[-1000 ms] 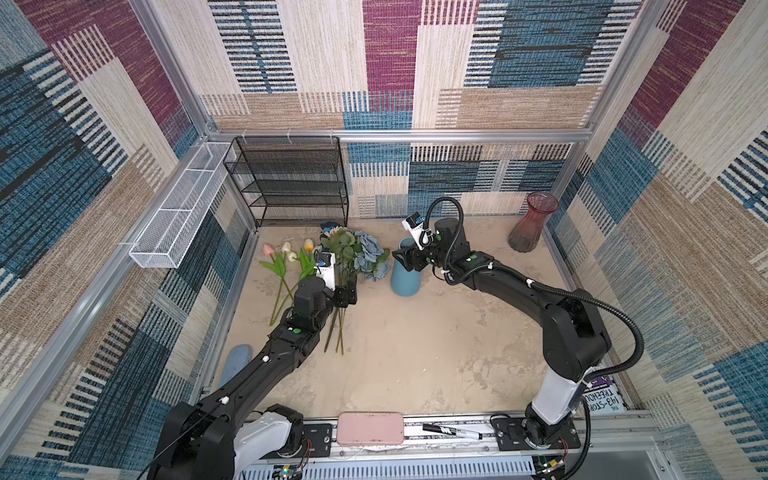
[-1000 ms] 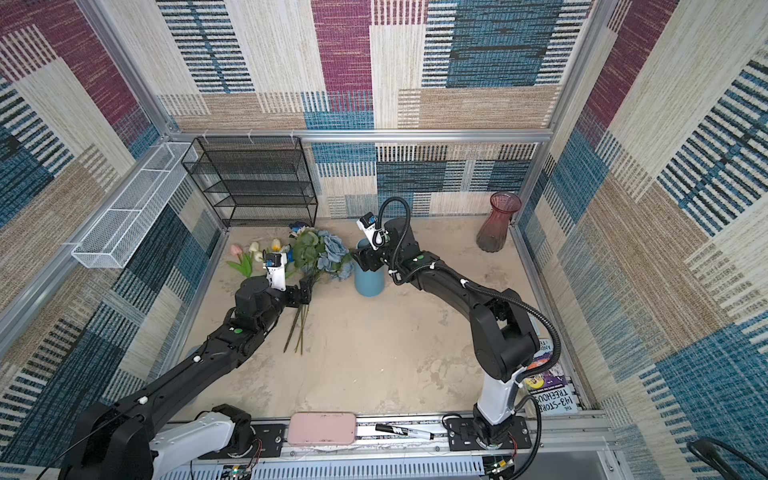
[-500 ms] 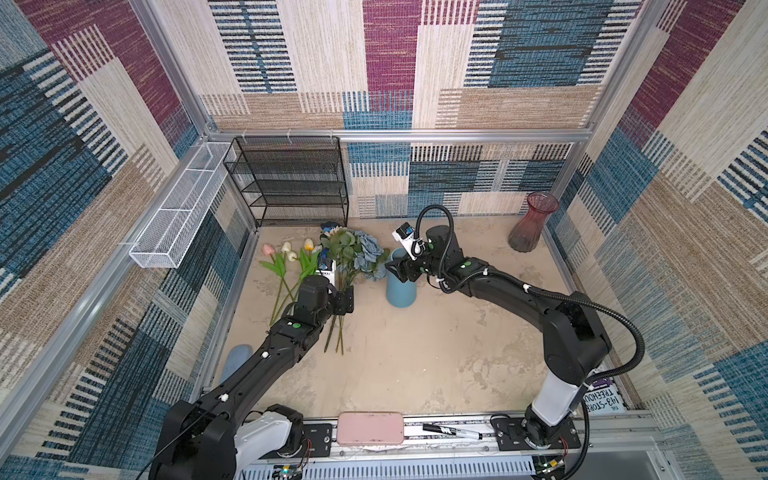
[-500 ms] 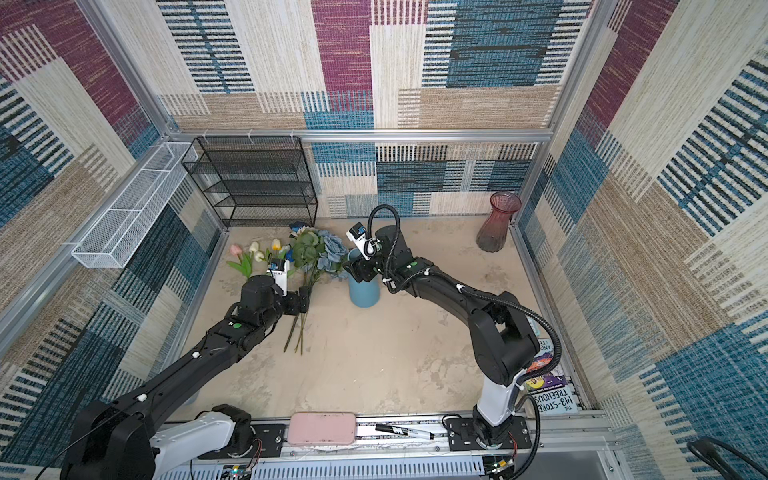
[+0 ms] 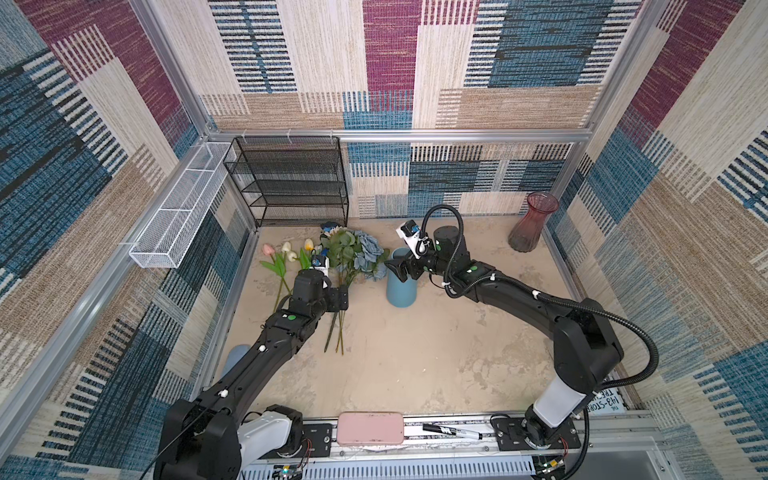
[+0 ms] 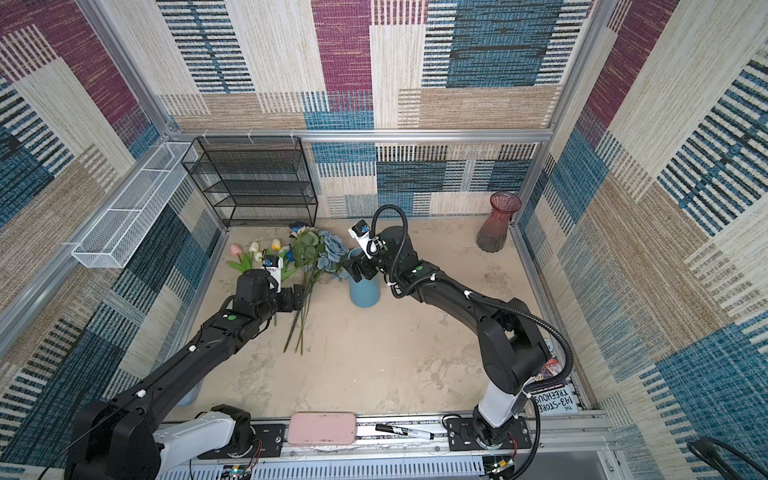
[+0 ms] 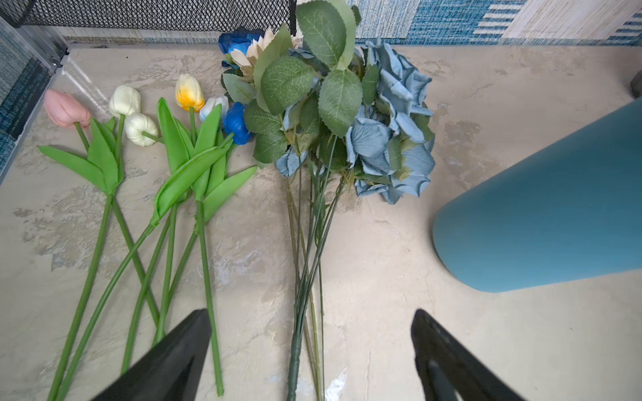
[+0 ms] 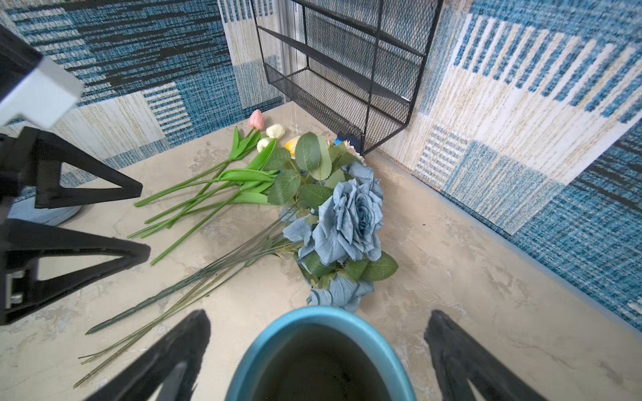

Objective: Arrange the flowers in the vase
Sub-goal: 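Carry the light-blue vase toward the flowers with the right gripper and release it, then grasp the blue rose stems with the left gripper while the right gripper withdraws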

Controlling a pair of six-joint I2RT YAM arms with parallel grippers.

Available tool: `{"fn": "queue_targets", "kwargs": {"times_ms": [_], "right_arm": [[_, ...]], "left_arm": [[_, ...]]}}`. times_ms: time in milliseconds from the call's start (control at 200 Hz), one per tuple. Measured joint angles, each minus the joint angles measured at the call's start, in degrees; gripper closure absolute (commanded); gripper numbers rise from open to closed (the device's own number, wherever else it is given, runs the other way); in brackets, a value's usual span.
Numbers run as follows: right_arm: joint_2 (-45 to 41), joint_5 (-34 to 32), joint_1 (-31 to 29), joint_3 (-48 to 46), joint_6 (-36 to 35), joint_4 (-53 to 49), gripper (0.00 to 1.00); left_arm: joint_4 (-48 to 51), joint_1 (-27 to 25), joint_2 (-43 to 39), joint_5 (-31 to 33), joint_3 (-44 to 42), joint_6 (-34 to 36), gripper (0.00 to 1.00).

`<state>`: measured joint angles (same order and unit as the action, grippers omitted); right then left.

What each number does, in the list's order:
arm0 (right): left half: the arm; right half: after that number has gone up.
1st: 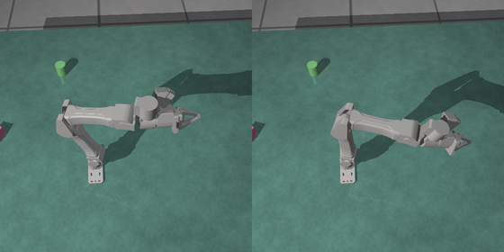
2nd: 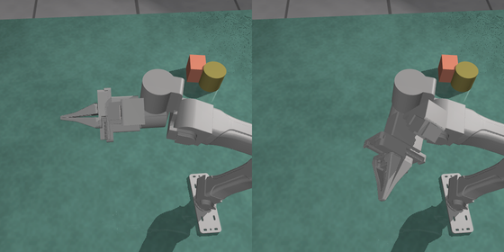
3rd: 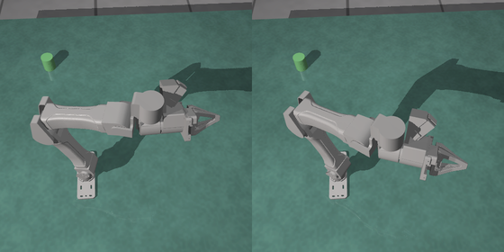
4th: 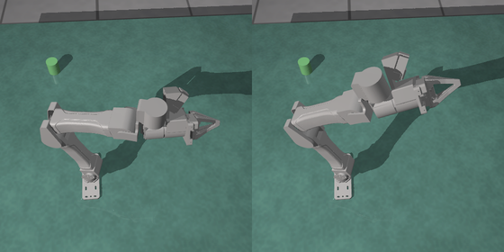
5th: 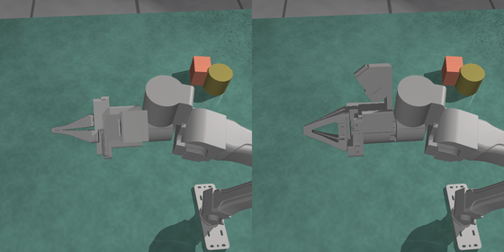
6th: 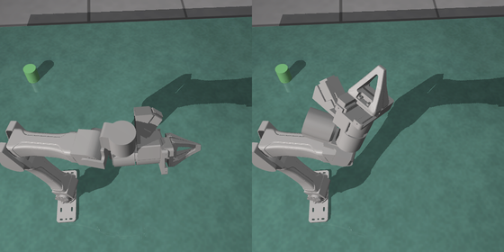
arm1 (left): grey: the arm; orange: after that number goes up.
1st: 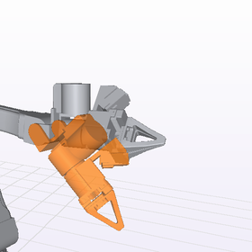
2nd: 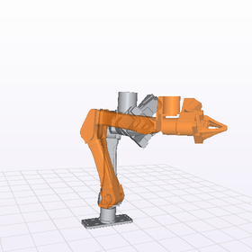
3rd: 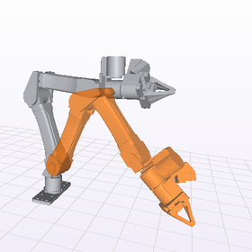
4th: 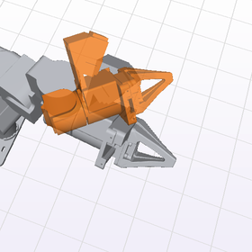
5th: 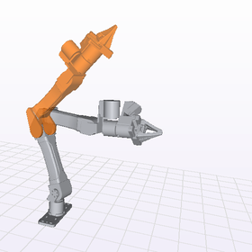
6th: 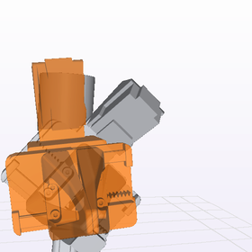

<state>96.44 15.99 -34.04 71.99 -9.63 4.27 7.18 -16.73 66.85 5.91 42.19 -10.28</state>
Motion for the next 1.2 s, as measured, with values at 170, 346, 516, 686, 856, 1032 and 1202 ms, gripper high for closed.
{"fn": "queue_targets", "kwargs": {"times_ms": [170,346,516,686,856,1032,1202], "right_arm": [[-8.0,-0.3,0.0,-2.3,0.7,1.1,0.00],[-21.8,-3.8,0.0,-16.3,1.5,12.3,0.04],[-32.8,-9.9,0.0,-31.0,1.5,21.8,0.06],[-40.8,-15.3,0.0,-44.0,2.3,31.8,0.07],[-44.2,-17.8,0.0,-50.0,2.5,36.4,0.07],[-46.6,-19.2,0.0,-53.0,2.5,38.6,0.06],[-48.5,-19.2,0.0,-54.7,2.5,39.6,0.04]], "left_arm": [[3.1,1.1,5.3,-1.9,3.7,0.0,0.27],[8.1,2.1,16.0,-3.8,13.3,0.5,0.45],[13.3,2.0,25.8,-6.5,22.3,2.4,0.48],[18.1,2.0,32.2,-6.3,26.8,3.5,0.56],[20.7,2.0,37.3,-6.3,29.8,4.3,0.59],[22.4,2.0,41.0,-6.3,31.0,5.1,0.71],[23.1,2.0,42.2,-6.3,32.2,5.6,0.76]]}}
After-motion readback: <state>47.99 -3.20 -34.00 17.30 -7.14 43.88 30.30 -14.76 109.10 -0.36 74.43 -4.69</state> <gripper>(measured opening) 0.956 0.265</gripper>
